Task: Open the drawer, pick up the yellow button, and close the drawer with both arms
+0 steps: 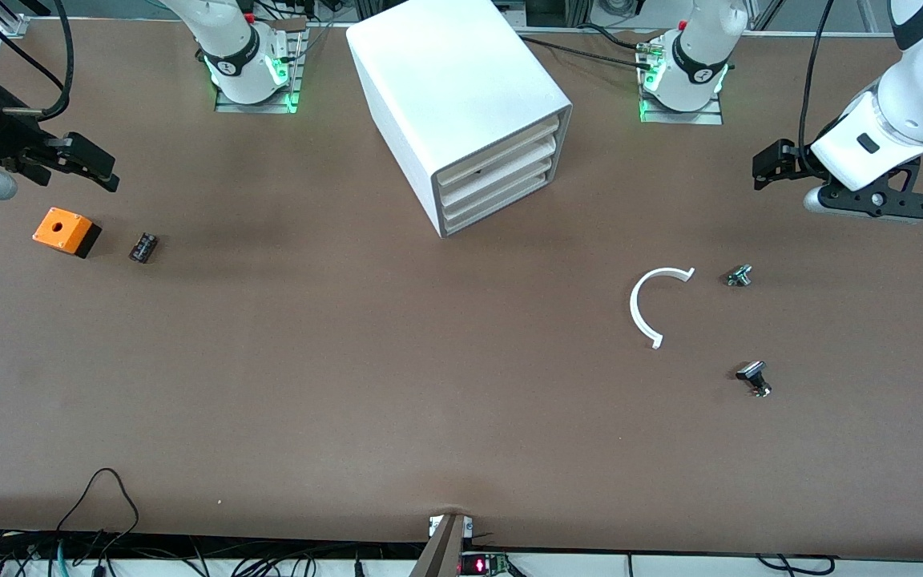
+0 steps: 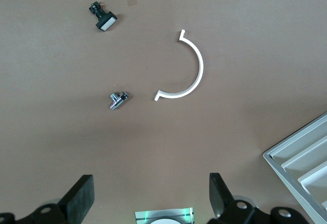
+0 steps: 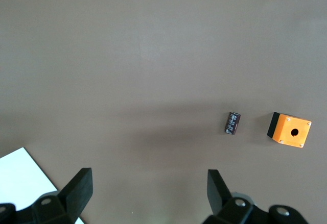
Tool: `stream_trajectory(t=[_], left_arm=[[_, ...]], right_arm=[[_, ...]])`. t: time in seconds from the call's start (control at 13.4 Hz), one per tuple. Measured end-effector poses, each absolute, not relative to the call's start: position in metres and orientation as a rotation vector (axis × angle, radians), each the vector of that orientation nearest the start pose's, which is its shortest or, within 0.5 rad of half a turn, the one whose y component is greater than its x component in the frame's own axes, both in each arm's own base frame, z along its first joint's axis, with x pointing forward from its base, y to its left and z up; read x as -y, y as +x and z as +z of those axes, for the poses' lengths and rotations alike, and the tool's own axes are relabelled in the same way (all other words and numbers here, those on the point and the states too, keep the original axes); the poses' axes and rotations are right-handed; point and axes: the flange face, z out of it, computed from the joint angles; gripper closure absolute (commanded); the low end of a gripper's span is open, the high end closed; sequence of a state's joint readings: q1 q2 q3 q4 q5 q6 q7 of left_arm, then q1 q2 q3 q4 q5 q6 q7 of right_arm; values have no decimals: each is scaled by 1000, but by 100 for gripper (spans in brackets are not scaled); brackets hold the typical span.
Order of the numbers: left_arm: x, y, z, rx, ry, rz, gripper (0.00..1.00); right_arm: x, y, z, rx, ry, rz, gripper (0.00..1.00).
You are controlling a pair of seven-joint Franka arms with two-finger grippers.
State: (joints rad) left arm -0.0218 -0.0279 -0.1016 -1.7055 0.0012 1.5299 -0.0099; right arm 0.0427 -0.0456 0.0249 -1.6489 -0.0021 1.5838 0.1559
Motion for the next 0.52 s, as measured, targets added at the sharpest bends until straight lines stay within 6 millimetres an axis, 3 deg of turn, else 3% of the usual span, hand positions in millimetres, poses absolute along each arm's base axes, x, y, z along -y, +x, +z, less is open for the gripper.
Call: stream_trajectory(t=[0.3,0.52], left_arm=[[91,515,576,-236,-3245,419,1],[112,501,571,-406,-3328,627,1]], right_arm=[[-37,539,610,-137,-3145,54,1],[-38,540,605,-134,-3146,70,1]])
